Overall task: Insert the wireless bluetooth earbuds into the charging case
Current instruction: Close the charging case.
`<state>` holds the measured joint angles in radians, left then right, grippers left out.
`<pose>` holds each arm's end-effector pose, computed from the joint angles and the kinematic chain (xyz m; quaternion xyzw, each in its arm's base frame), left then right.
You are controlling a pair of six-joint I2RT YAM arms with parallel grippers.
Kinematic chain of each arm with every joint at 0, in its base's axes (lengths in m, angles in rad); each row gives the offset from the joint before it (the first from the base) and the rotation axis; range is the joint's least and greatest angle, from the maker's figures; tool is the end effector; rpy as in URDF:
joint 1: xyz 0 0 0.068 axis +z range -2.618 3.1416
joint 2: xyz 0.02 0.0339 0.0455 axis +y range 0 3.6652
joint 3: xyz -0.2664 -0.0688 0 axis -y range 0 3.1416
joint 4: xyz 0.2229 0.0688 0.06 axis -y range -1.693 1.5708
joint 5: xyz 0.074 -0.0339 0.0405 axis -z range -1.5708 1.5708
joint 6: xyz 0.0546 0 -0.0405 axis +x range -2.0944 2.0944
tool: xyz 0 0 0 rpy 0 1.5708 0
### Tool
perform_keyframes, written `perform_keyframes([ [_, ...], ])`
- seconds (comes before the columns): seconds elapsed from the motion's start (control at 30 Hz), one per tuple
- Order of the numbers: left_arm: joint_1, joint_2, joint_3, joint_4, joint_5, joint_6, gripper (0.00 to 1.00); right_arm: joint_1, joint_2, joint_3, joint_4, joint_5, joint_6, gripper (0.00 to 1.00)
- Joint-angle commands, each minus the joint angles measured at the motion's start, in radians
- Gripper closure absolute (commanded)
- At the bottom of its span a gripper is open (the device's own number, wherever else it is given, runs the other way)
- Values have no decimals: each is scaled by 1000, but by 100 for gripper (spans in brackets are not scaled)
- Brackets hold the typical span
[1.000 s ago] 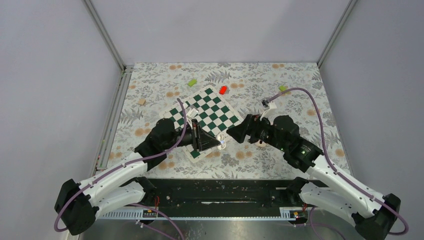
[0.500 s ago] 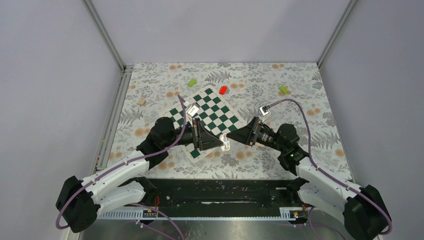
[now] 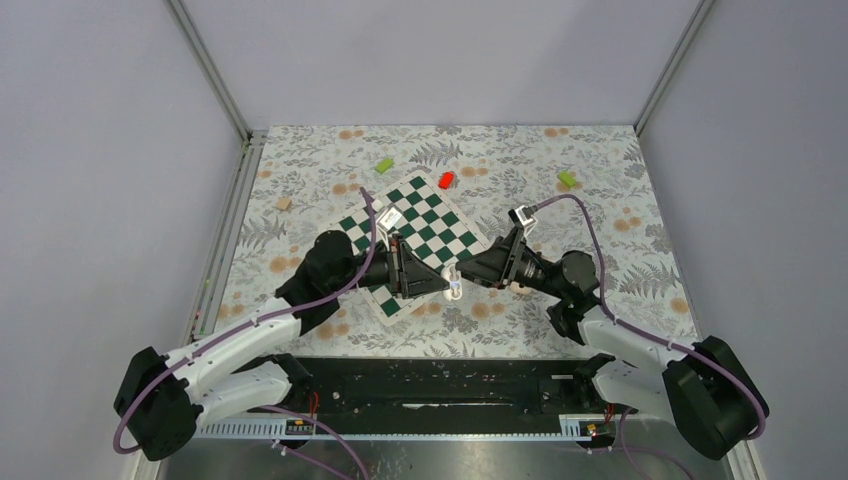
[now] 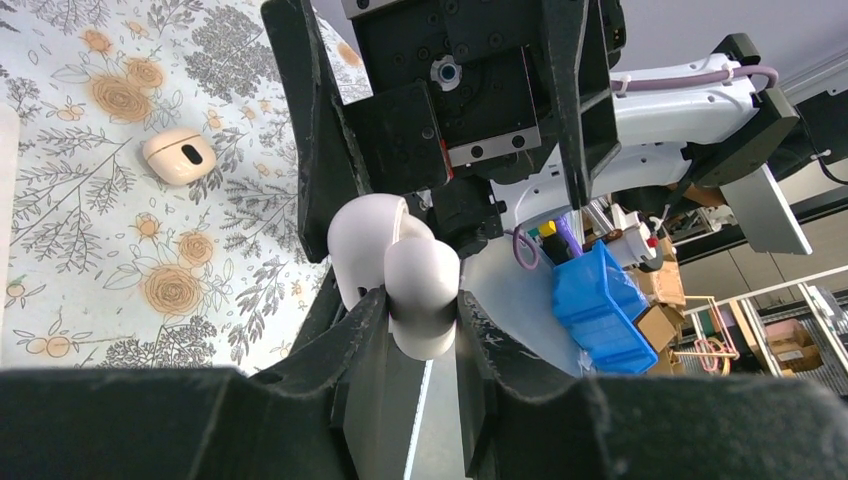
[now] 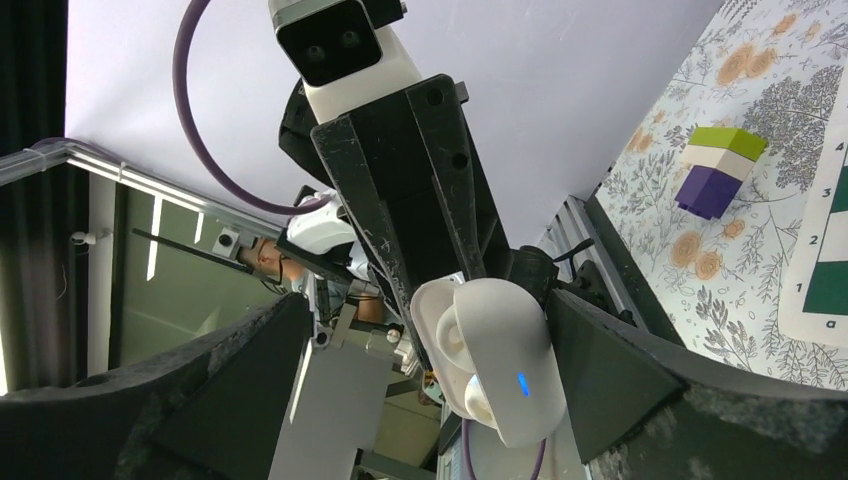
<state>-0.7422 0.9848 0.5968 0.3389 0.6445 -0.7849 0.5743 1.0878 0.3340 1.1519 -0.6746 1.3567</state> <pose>0.1394 -0.1723 0.3009 0.2037 0.6915 -0.6180 0.3139 0.1556 0.1413 0.2858 -0.0557 0.5878 0.7506 0.2967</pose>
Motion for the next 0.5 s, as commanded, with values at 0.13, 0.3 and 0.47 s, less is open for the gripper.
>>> perform_keyframes([
  [0.13,-3,43,73,-61,-77,54,100,-2,-114,-4,-23,-60,-35,9],
  [0.3,-3,88,91,-67,-76,61,100,-2,-150,9,-93,-66,-59,13],
  [0.47,-3,101,96,-83,-76,68,100,-3,-182,10,-163,-65,-96,14],
])
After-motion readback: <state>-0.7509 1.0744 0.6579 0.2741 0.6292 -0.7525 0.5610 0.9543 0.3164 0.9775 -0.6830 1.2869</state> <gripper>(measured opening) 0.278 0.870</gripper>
